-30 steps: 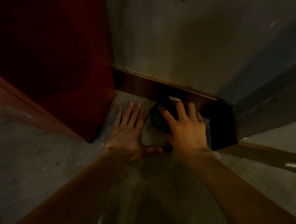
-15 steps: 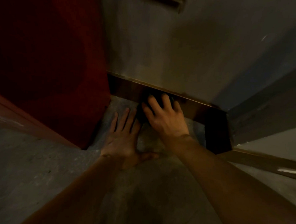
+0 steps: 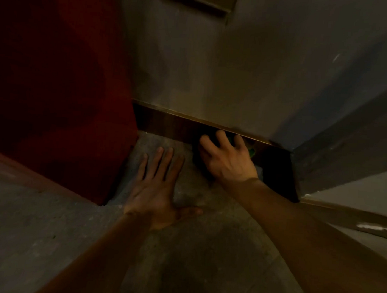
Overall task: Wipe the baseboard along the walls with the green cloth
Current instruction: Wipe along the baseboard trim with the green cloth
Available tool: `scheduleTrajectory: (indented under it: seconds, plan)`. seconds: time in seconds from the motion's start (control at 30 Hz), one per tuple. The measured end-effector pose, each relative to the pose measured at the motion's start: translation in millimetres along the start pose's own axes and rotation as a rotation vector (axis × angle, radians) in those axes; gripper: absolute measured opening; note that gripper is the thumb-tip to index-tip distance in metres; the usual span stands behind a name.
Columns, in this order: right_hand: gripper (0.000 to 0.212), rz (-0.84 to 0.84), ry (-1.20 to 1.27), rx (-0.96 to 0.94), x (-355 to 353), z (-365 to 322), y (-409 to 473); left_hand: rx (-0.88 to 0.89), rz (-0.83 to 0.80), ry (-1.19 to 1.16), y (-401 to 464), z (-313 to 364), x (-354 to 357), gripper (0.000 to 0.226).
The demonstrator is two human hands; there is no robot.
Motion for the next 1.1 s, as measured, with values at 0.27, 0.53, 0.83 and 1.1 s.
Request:
scheduleTrajectory:
  seconds: [0.27, 0.53, 0.83, 1.1]
  plan:
    - [0.041, -0.176, -0.045, -0.031, 15, 16, -22, -0.002, -0.030, -0.002, -1, 0, -1, 0.129]
    - [0.031, -0.319, -0.083, 0.034, 25, 35, -42, 0.003, -0.032, -0.010, -2, 1, -3, 0.129]
    - [0.041, -0.535, -0.074, 0.146, 34, 49, -59, 0.003, -0.028, -0.010, -1, 0, -3, 0.129]
    - [0.034, -0.593, -0.001, 0.240, 32, 55, -64, 0.003, -0.020, -0.004, -2, 2, -4, 0.129]
Point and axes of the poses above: each hand's wrist, its own y-axis towards the middle knuckle, its own x-axis out of the palm, z = x × y, the point moved 10 cm from there along y, towards the middle knuckle, and after that the axes turned 3 degrees about -y, right-handed, at the moved point
